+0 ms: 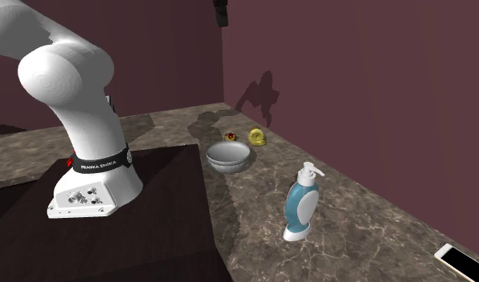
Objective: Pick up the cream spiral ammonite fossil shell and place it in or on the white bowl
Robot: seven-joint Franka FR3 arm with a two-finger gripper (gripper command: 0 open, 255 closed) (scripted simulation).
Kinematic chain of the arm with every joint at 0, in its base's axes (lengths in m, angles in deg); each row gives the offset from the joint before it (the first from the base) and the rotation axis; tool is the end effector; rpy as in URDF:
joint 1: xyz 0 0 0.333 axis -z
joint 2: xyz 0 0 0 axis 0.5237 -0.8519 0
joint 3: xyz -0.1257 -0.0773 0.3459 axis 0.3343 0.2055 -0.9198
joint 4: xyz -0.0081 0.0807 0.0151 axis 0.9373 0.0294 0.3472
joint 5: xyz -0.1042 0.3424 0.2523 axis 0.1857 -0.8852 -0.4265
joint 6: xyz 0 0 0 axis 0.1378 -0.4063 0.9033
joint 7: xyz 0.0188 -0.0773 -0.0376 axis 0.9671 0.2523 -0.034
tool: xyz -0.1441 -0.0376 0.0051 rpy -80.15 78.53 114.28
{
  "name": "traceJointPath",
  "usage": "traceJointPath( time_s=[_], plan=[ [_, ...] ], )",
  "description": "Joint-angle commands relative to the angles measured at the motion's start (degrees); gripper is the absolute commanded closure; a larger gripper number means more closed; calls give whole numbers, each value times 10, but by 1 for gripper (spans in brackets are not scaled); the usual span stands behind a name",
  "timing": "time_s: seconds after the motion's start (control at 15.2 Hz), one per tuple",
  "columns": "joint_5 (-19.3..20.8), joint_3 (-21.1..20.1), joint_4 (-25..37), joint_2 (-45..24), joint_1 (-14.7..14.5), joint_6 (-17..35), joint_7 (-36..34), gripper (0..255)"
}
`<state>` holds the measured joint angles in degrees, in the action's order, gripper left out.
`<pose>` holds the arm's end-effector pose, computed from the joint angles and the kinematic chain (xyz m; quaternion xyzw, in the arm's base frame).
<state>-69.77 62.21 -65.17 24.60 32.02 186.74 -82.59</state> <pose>0.3146 0.0101 0.5800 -0.9951 0.0653 -0.0563 0.0490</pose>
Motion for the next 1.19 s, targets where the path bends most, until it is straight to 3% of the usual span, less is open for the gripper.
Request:
traceJointPath(
  time_s=[0.0, 0.66, 1.12],
  plan=[
    [0, 0, 0, 0, 0, 0, 0, 0],
    [-41, -112, -52, -109, -24, 164, -107, 0],
    [-37, -191, -38, -237, -26, 278, -192, 0]
  ],
)
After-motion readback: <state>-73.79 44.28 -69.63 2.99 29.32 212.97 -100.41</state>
